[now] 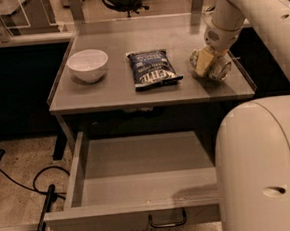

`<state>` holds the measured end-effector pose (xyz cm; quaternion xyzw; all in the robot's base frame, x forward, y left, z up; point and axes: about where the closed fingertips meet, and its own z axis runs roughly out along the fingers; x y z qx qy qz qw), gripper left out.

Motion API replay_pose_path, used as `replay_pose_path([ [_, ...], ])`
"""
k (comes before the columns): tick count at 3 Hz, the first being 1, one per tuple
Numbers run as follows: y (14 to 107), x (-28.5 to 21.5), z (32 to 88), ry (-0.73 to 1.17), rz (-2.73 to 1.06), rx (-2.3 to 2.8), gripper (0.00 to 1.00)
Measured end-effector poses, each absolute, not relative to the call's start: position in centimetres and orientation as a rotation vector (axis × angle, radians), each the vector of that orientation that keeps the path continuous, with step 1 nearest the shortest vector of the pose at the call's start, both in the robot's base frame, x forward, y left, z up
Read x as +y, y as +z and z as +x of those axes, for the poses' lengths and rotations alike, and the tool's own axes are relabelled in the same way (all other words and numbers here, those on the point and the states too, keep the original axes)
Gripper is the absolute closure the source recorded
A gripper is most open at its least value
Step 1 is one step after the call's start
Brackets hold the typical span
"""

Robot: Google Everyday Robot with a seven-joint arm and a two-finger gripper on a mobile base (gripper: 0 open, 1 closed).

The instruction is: Place 7up can into top drawer

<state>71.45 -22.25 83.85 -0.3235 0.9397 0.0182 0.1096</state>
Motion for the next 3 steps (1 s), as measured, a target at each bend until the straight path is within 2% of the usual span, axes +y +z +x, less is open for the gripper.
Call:
replay_pose_path([
  [1,85.30,-23.09,69.53,0.119,-0.948,2.723,1.00],
  [3,85.74,-22.76,68.70,0.126,-0.979,2.712,1.00],
])
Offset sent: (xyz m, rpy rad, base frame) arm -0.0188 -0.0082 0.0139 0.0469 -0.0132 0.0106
